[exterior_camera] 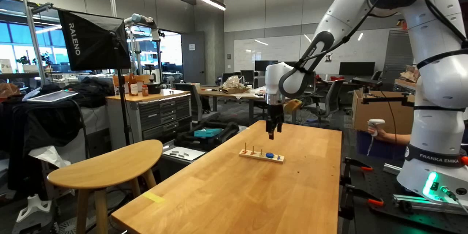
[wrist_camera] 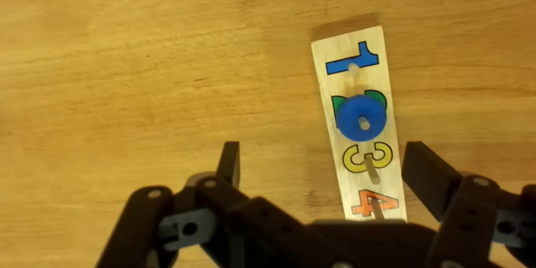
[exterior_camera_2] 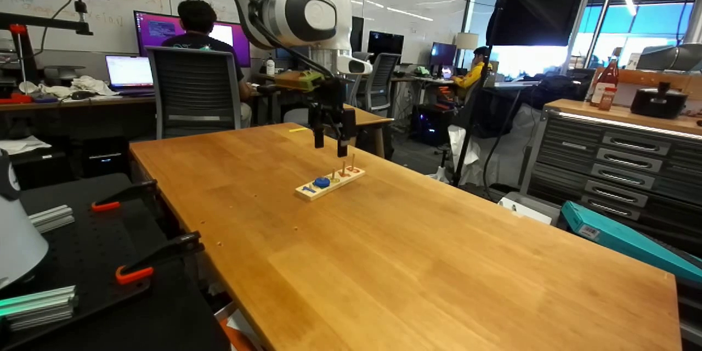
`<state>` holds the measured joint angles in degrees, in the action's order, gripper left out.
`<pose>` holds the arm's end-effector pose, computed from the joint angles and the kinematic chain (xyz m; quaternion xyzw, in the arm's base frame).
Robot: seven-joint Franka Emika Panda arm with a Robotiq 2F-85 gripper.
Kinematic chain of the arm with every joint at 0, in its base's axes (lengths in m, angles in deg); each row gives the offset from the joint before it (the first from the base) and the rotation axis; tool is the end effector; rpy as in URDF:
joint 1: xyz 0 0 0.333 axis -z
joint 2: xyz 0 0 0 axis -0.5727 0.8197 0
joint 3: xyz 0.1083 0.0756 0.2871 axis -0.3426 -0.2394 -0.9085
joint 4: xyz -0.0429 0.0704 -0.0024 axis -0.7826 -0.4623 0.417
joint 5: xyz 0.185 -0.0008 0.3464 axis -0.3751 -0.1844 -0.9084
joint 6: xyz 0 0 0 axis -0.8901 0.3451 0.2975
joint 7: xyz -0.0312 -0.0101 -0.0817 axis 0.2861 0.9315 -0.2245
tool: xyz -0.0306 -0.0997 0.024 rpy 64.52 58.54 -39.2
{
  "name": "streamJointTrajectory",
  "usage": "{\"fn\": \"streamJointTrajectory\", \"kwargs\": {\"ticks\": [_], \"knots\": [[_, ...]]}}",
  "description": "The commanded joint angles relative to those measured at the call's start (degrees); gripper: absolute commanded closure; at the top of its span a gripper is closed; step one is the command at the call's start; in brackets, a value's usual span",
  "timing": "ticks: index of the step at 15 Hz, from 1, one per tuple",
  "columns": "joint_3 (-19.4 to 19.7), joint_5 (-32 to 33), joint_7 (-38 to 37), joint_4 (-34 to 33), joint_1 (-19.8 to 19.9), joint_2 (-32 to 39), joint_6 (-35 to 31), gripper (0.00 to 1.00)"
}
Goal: Take the blue object from the wooden board and put it on the table
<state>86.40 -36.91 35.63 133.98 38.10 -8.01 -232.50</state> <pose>0.5346 -0.0300 0.2274 0.9975 -0.0414 0.0019 0.0566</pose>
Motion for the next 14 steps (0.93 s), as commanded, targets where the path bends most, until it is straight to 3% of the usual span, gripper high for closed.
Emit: {"fn": "streamJointTrajectory", "kwargs": {"ticks": [1,14], "knots": [[2.0,-0.9,-0.4,-4.8,-2.4,7.5,-2.2,0.0],[1.6,-6.1,0.9,-7.0,-4.6,12.9,-9.9,0.0]]}}
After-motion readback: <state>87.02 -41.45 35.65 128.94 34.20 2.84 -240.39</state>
